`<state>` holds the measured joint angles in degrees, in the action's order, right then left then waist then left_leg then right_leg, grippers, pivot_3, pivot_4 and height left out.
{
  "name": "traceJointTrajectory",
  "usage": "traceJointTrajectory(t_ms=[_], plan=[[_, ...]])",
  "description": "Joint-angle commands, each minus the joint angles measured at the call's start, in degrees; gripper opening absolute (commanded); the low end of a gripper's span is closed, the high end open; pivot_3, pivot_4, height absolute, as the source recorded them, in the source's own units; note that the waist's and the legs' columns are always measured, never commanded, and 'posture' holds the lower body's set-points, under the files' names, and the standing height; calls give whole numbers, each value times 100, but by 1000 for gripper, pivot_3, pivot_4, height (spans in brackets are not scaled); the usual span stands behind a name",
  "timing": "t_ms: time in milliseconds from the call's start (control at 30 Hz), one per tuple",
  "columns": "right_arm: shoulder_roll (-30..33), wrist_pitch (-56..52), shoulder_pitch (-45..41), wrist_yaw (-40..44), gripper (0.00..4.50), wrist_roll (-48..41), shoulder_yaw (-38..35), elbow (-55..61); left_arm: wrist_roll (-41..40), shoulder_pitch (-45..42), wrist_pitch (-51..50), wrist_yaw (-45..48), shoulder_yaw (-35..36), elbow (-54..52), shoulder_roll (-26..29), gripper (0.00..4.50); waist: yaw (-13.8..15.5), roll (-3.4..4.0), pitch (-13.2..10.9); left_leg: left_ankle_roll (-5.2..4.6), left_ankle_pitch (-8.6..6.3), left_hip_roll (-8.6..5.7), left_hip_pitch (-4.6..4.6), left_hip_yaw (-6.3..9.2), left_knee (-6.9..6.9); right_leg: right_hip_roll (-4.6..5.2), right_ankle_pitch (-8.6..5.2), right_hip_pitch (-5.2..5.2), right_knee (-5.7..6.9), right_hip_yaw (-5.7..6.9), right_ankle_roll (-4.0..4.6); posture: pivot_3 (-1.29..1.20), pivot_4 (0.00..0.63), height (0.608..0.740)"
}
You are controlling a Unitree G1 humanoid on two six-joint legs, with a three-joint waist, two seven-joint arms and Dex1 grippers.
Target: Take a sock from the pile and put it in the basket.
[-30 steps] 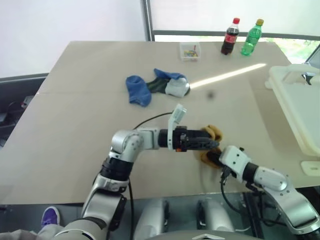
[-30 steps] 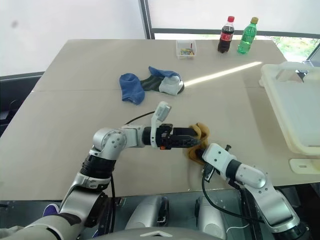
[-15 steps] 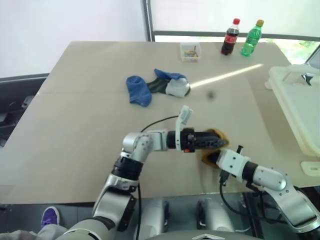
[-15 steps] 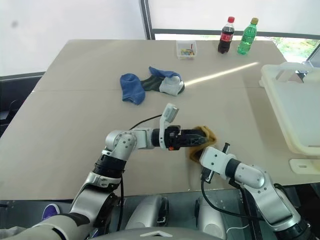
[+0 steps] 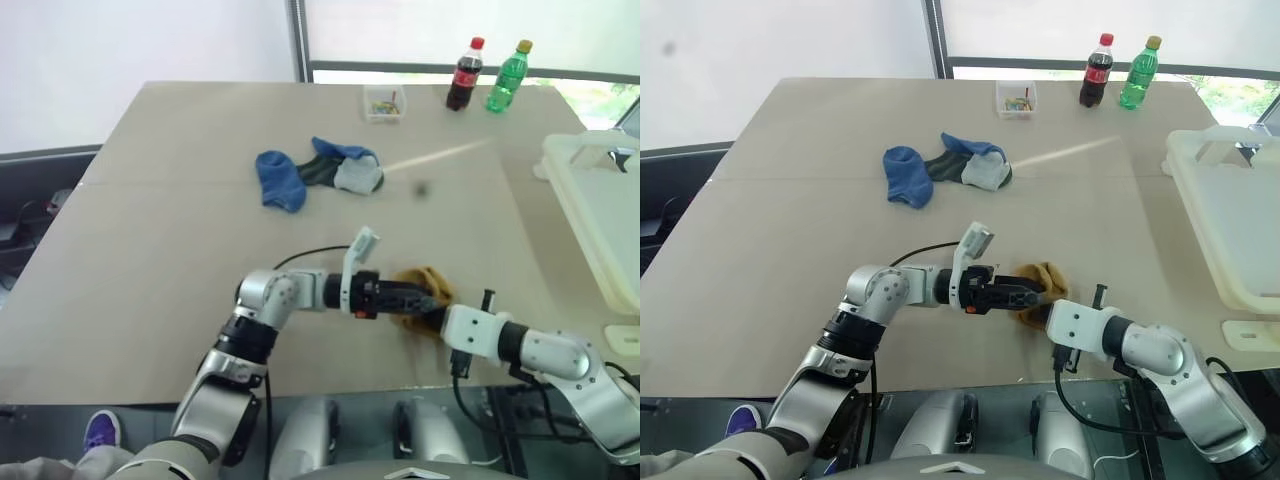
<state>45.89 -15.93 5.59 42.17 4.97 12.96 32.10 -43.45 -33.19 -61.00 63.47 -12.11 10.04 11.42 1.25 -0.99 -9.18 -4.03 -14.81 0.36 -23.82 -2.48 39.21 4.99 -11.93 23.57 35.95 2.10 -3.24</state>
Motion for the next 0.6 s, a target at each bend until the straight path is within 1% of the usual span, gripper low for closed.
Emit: traceJointTrajectory(t_ms=[33,133,300,367,467,600], plan=[[275,-440,45,344,61,-201,-291,335,95,13,148,89,-134,-20,-74,4500,-4,0,-1,0,0,0,0,0,0,0,0,0,0,0,0,0,150,732],[323,-620,-22,404,61,-321,-442,538,192,91,239,246,-307,-113,-39,4500,-15,0,-1,-1,-1,0,-1,-1,0,0,0,1,-1,-1,0,0,150,732],[54,-663,-148,235,61,-471,-543,427,233,15,344,282,-297,31,-150,4500,-23,1,-3,-2,-1,2,-1,0,0,-1,0,3,-1,0,0,0,150,732],[-55,-466,-108,221,61,-466,-473,203,256,-3,404,304,-271,56,-180,4500,-24,1,-3,-2,-1,2,-2,0,0,-1,0,2,-1,0,0,0,150,732],[-145,77,-75,118,61,-204,-269,-422,296,-1,551,261,-153,81,-187,4500,-25,1,-3,-2,-1,1,-2,-1,0,0,0,2,-1,-1,0,0,150,732],[-208,707,-48,29,61,-52,-227,-1108,390,11,726,161,-74,44,-146,4500,-37,1,-2,-2,-1,2,4,-2,0,-2,0,0,-1,-2,0,0,150,732]])
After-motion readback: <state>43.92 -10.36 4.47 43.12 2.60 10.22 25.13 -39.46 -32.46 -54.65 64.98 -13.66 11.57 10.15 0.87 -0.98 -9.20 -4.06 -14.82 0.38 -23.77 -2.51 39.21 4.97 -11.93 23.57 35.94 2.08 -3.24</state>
